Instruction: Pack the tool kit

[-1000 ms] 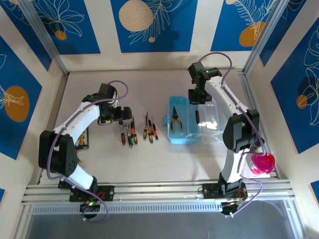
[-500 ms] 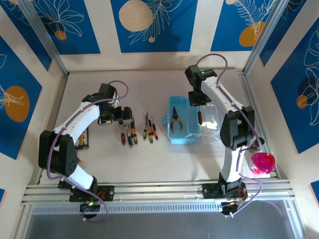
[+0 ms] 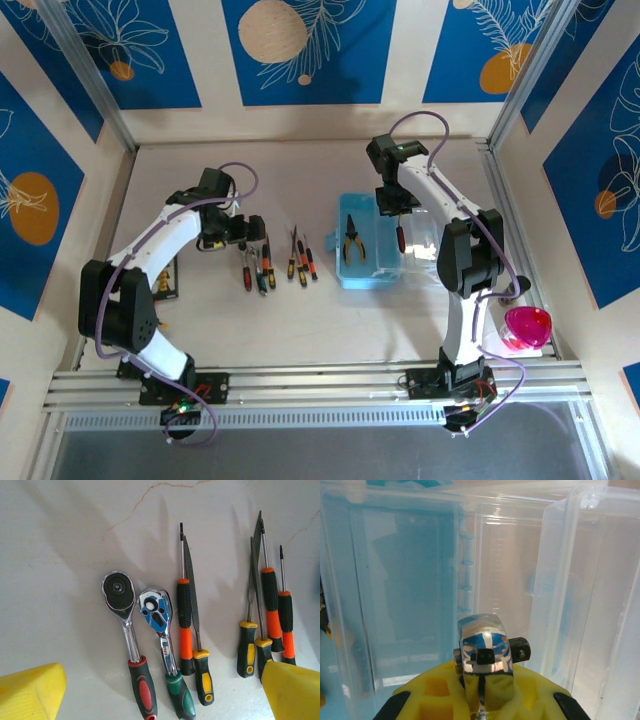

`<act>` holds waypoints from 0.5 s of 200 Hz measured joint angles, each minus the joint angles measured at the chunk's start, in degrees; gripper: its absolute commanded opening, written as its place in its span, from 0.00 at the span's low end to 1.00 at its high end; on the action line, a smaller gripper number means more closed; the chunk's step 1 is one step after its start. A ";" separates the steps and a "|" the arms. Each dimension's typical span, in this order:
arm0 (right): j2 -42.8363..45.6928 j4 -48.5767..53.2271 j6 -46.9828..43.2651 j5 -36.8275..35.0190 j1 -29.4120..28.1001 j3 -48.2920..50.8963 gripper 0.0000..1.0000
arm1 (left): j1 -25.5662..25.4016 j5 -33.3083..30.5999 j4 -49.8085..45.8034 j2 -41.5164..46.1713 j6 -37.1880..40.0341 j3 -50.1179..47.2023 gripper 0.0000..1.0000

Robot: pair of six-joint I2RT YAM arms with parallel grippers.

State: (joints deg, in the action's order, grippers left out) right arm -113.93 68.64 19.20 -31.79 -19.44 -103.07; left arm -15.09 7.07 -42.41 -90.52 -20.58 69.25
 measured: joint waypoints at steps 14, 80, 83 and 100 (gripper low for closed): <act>-0.13 0.00 0.22 -0.35 0.00 0.00 0.04 | 0.00 0.00 0.00 0.00 0.02 0.00 1.00; -0.31 -0.02 0.85 -1.22 -0.48 0.00 0.23 | 0.00 0.00 0.00 0.02 0.02 -0.17 1.00; -0.31 -0.02 0.81 -1.22 -0.50 0.00 0.24 | 0.00 0.00 0.00 0.02 0.02 -0.20 1.00; -0.31 -0.07 0.85 -1.25 -0.68 0.00 0.28 | 0.00 0.00 0.02 0.02 0.04 -0.33 1.00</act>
State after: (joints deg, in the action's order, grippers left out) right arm -114.24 68.58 20.05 -33.04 -20.12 -103.07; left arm -15.09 7.07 -42.39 -90.50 -20.53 68.93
